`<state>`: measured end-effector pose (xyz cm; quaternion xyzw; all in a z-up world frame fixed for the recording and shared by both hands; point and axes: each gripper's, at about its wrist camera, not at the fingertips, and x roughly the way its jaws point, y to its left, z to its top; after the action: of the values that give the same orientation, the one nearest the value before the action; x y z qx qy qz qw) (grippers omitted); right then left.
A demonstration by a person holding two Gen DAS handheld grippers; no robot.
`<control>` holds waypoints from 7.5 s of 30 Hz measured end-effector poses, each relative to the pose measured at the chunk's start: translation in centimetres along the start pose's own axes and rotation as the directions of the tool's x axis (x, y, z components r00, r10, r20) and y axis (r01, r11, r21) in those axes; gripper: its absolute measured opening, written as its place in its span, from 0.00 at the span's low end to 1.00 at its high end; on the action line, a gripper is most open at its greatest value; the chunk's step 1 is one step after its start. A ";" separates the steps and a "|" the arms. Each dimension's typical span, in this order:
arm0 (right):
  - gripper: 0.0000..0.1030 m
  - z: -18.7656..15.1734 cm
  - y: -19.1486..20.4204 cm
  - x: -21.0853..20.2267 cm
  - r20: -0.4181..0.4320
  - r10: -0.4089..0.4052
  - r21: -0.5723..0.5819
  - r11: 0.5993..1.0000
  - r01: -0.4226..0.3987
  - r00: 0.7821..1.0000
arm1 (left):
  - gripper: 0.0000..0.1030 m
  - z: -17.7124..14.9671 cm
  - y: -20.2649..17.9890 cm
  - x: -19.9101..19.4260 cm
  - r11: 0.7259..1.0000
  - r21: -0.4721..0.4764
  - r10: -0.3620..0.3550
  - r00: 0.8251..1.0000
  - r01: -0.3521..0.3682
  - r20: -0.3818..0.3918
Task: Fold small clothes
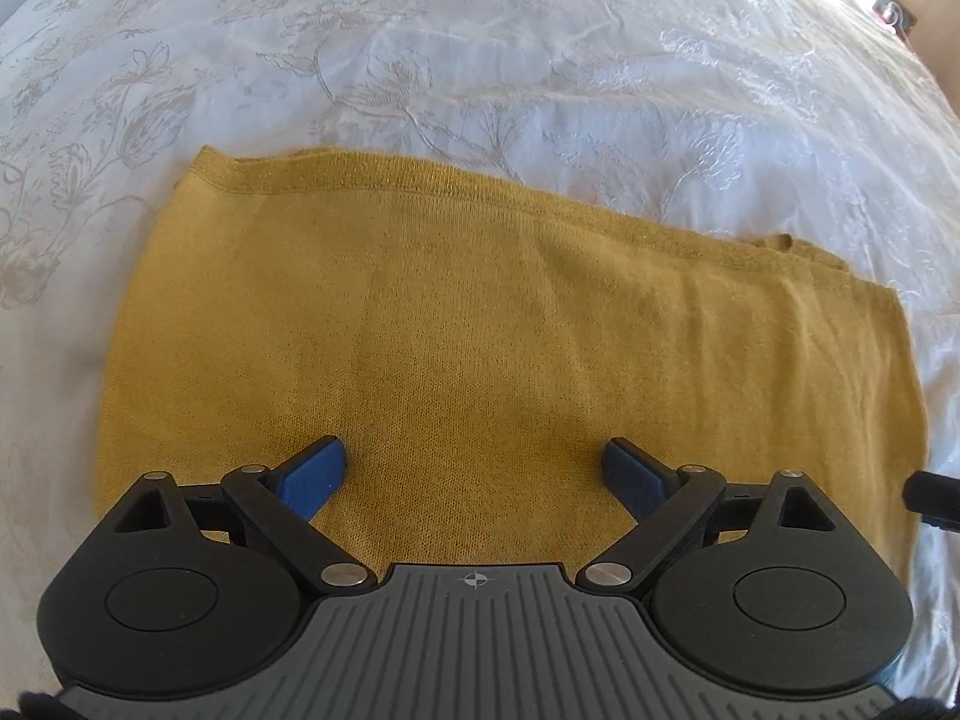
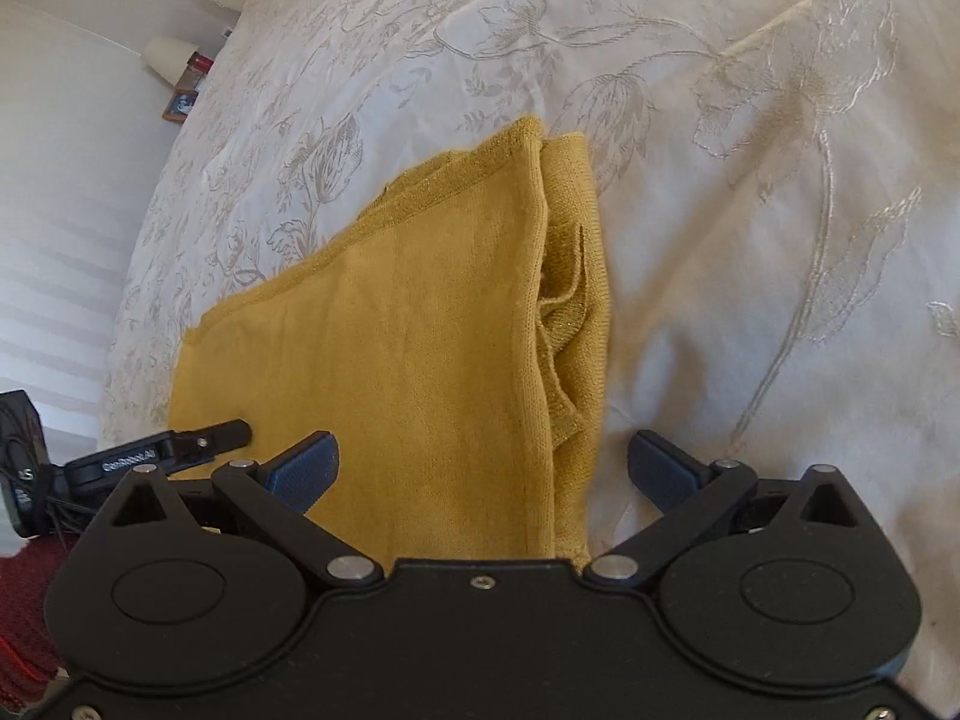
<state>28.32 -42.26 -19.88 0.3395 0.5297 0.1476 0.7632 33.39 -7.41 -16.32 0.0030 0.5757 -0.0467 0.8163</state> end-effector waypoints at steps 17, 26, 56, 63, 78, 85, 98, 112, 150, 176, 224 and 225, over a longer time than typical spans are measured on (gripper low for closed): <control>1.00 0.8 -1.6 0.8 -0.035 0.159 0.000 0.987 -0.159 0.987 | 1.00 0.8 -1.2 2.2 0.999 0.019 0.051 0.997 -0.050 -0.062; 0.51 0.3 -1.2 0.4 -0.066 0.135 -0.049 0.989 -0.138 0.989 | 0.98 3.1 -1.8 0.4 0.998 0.053 0.043 0.999 -0.042 -0.014; 0.58 -1.1 -1.5 -0.6 0.003 0.143 0.055 0.988 -0.143 0.990 | 0.98 -4.2 -3.1 -2.2 0.989 0.133 0.064 0.997 -0.057 -0.052; 0.46 -1.2 0.8 -0.6 0.024 0.030 0.013 0.999 -0.030 0.999 | 0.98 -4.5 -2.2 -1.9 0.987 0.163 0.004 0.998 0.008 -0.068; 0.22 -0.8 14.7 -2.5 0.140 -0.096 -0.121 0.986 0.113 0.985 | 0.98 -2.1 8.8 -8.2 0.991 0.065 -0.120 0.987 0.114 0.103; 0.22 -2.5 23.2 2.3 0.094 -0.078 -0.240 0.966 0.099 0.992 | 0.98 -2.0 15.1 -8.6 0.991 0.010 -0.137 0.984 0.137 0.114; 0.28 -9.0 30.9 14.1 -0.046 -0.173 -0.423 0.896 0.138 0.984 | 0.98 -4.1 23.4 -9.0 0.987 -0.100 -0.118 0.987 0.128 0.105; 0.45 -11.2 29.6 8.6 0.025 -0.093 -0.390 0.916 0.095 0.995 | 0.98 -3.7 22.6 -8.8 0.980 -0.072 -0.177 0.978 0.186 0.107; 0.43 -20.0 34.2 15.2 0.071 -0.310 -0.921 0.344 0.182 0.948 | 0.99 -5.9 22.7 -8.9 0.974 -0.127 -0.183 0.981 0.189 0.055; 0.17 -13.2 30.7 6.2 0.172 -0.181 -0.671 0.699 0.249 0.968 | 0.98 4.5 13.6 -1.2 0.798 -0.236 -0.568 0.823 0.554 0.012; 0.87 -11.6 29.7 8.9 0.079 -0.057 -0.535 0.840 0.090 0.995 | 0.85 8.7 18.6 -5.6 0.945 0.123 -0.320 0.935 0.303 0.153; 0.88 -10.8 29.3 8.8 0.090 -0.067 -0.519 0.848 0.104 0.994 | 0.85 8.2 18.3 -5.8 0.945 0.119 -0.322 0.934 0.306 0.155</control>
<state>25.97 -11.95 -8.63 0.1003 0.4576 0.2402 0.8502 40.61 10.78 -8.99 -0.0552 0.4931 -0.2032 0.8441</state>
